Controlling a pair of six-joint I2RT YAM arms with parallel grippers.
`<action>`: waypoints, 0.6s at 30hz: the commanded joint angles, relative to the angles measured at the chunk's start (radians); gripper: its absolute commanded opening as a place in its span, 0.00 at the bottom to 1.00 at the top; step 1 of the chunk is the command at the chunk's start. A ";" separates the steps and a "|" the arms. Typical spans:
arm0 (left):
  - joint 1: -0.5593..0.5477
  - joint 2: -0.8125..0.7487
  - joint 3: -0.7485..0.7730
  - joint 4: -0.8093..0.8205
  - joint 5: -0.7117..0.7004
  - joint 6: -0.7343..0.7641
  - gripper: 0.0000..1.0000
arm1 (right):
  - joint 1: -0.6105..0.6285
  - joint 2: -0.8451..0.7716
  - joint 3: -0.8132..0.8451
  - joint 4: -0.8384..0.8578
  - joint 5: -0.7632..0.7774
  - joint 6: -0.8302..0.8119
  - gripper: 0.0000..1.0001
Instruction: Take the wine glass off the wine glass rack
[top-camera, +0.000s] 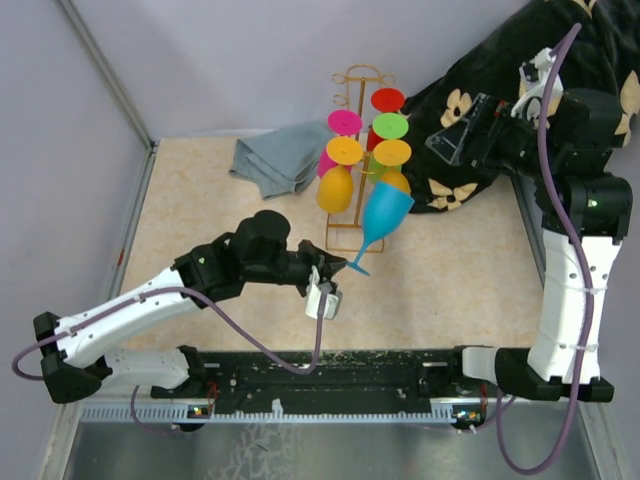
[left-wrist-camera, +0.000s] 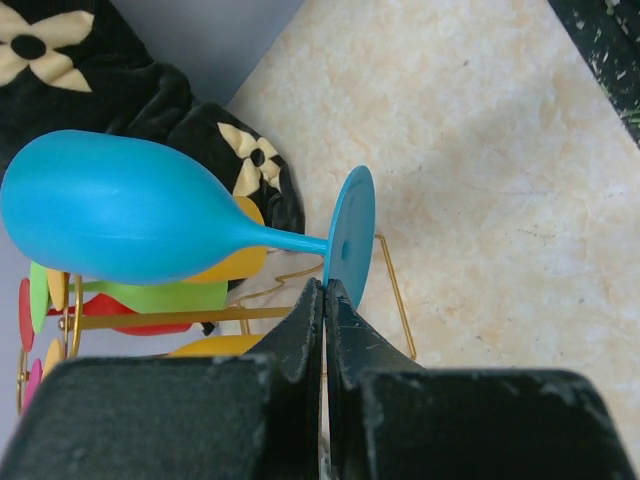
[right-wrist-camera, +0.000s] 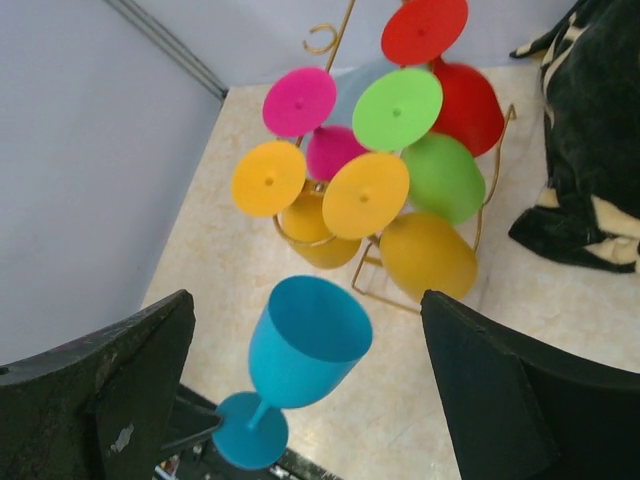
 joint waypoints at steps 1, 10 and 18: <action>-0.034 -0.022 -0.058 0.116 -0.035 0.146 0.00 | -0.004 -0.087 -0.073 -0.036 -0.070 -0.023 0.94; -0.067 0.013 -0.164 0.245 -0.021 0.294 0.00 | 0.005 -0.168 -0.237 -0.086 -0.114 -0.027 0.91; -0.069 0.049 -0.266 0.383 0.027 0.399 0.00 | 0.027 -0.206 -0.333 -0.110 -0.115 -0.044 0.91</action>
